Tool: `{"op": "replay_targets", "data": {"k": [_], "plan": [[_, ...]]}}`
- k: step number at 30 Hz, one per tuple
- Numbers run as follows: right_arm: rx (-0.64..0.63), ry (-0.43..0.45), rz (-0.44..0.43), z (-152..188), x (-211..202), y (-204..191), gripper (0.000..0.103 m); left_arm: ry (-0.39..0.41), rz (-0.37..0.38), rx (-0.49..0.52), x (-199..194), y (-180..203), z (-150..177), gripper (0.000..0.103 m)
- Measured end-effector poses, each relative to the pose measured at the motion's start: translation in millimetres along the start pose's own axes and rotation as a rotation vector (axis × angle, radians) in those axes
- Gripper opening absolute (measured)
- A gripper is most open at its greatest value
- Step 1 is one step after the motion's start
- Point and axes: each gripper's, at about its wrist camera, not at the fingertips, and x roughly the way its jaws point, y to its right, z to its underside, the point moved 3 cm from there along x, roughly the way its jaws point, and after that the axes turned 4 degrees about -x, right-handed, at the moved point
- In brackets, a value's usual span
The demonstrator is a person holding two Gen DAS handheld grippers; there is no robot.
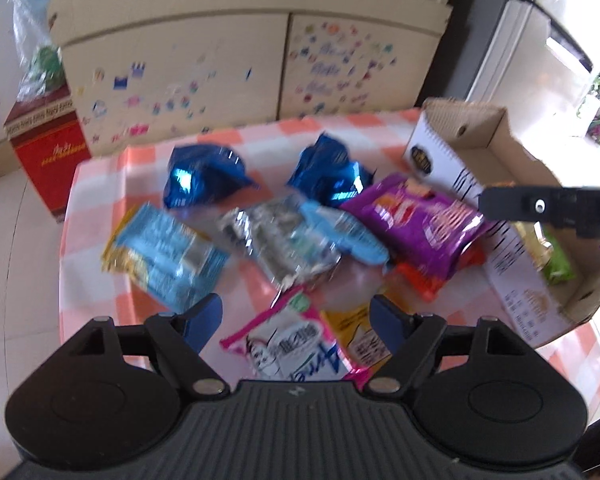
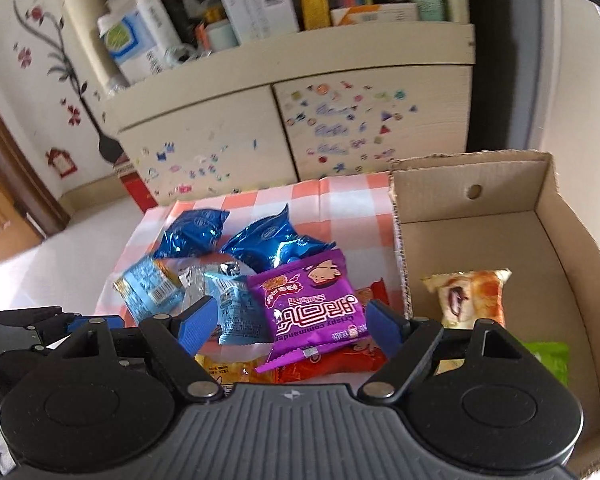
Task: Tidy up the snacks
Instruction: 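Grasp the purple snack bag with the right gripper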
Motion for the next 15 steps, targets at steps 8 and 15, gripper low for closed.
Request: {"op": "replay_targets", "data": {"k": [8,15], "plan": [[-0.099,-0.072,0.036,1.5,40.2,-7.8,0.086,-0.034,-0.022,-0.068,23.3,-6.6,7.1,0.081],[-0.170,-0.091,0.105,-0.9,60.2,-11.8,0.086,-0.067,-0.051,-0.069,40.0,-7.4,15.6,0.081]]}}
